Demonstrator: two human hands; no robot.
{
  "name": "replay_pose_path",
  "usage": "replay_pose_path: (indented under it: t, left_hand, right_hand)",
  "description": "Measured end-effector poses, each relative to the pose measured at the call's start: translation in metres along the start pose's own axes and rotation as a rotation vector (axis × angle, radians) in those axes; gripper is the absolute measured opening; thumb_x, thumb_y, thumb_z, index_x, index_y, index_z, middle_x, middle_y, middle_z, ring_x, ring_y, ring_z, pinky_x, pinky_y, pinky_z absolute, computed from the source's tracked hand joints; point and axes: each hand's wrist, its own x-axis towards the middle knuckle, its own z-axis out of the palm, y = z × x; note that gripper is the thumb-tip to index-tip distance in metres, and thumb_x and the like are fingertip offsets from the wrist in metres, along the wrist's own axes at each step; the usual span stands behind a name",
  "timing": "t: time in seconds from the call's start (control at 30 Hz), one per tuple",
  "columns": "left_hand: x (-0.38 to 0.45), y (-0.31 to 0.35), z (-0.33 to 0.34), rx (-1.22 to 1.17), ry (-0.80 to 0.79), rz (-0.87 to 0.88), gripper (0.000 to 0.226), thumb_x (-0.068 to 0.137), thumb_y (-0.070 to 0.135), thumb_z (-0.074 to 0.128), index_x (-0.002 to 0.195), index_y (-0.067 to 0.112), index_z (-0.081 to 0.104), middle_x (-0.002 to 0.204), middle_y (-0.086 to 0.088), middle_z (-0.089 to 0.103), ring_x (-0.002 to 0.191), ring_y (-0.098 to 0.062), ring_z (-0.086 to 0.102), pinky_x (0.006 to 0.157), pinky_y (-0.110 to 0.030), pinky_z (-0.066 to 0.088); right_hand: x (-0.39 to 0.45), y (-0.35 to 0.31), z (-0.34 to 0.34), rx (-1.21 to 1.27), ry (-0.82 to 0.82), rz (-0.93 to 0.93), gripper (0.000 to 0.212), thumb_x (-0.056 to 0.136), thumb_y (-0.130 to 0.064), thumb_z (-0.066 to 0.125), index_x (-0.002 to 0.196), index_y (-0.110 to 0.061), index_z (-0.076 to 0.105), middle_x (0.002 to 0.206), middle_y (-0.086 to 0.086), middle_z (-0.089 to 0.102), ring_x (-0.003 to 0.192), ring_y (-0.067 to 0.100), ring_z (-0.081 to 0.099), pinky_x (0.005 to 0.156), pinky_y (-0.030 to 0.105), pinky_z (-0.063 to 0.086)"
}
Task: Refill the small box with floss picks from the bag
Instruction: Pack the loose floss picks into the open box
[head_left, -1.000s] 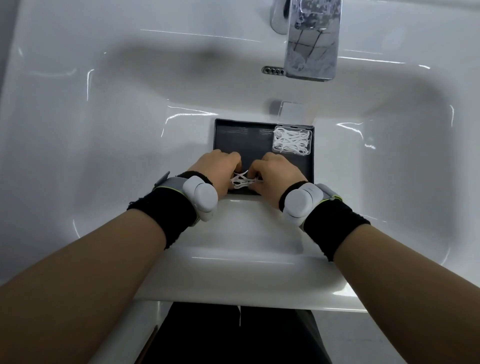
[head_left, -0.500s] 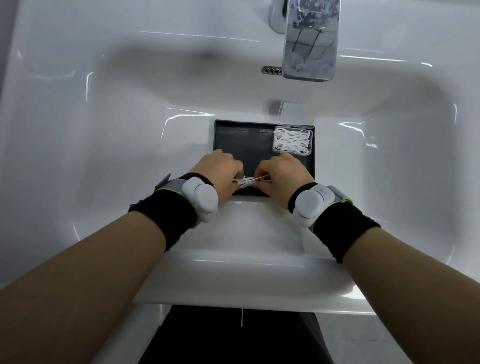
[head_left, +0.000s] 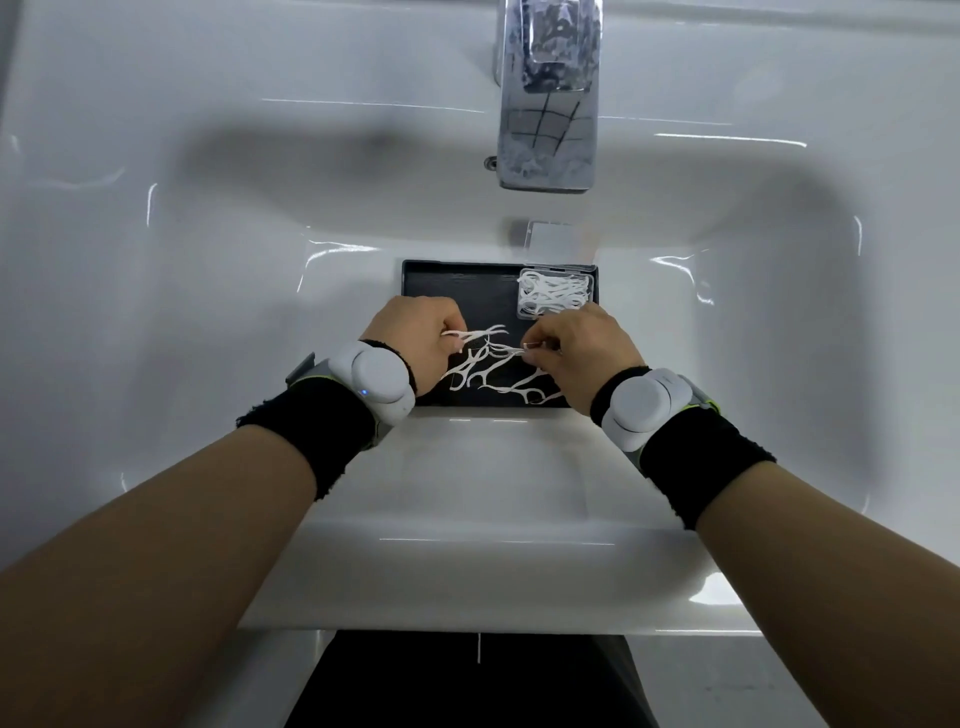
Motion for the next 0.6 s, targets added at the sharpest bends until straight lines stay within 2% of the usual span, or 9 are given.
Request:
replay_pose_path:
  t: [0.17,0.23,0.4,0.5,0.6]
  left_hand:
    - [0.008,0.019,-0.009,-0.087,0.104,0.018,0.012,0.091,0.018,0.058,0.096,0.017,0.068,0.093,-0.003,0.069,0.09,-0.022,0.06,0.081,-0.028,0.045]
    - [0.016,0.029,-0.009,-0.102,0.095,0.042,0.014,0.092,0.02,0.057,0.099,0.017,0.068,0.095,-0.004,0.07,0.092,-0.023,0.061,0.083,-0.029,0.045]
    - [0.043,0.058,0.002,-0.013,0.072,0.117,0.02,0.094,0.024,0.055,0.107,0.017,0.067,0.105,-0.008,0.07,0.105,-0.027,0.058,0.091,-0.036,0.046]
    - [0.055,0.068,0.009,-0.009,0.068,0.136,0.017,0.094,0.022,0.055,0.105,0.016,0.067,0.104,-0.008,0.07,0.105,-0.027,0.058,0.089,-0.036,0.047]
    - [0.063,0.073,0.016,0.023,0.059,0.153,0.016,0.093,0.024,0.057,0.102,0.016,0.068,0.104,-0.008,0.069,0.105,-0.026,0.057,0.086,-0.033,0.045]
  right_hand:
    - [-0.001,0.007,0.0,0.059,0.039,0.076,0.015,0.091,-0.031,0.061,0.098,-0.022,0.071,0.084,-0.003,0.061,0.102,0.02,0.05,0.075,0.026,0.037]
    - [-0.003,0.007,0.001,0.069,0.004,0.056,0.015,0.09,-0.031,0.061,0.097,-0.022,0.072,0.084,-0.004,0.061,0.101,0.02,0.05,0.075,0.026,0.039]
    - [-0.006,0.014,0.002,0.028,-0.021,-0.001,0.017,0.092,-0.031,0.058,0.1,-0.022,0.07,0.098,-0.002,0.068,0.103,0.021,0.048,0.082,0.032,0.043]
    - [-0.007,0.017,0.002,0.043,-0.031,-0.023,0.018,0.092,-0.031,0.058,0.101,-0.021,0.069,0.1,-0.001,0.065,0.103,0.019,0.045,0.081,0.028,0.04]
    - [-0.007,0.021,0.004,0.063,-0.016,-0.058,0.017,0.091,-0.03,0.061,0.099,-0.019,0.071,0.101,0.001,0.063,0.104,0.022,0.046,0.084,0.03,0.041]
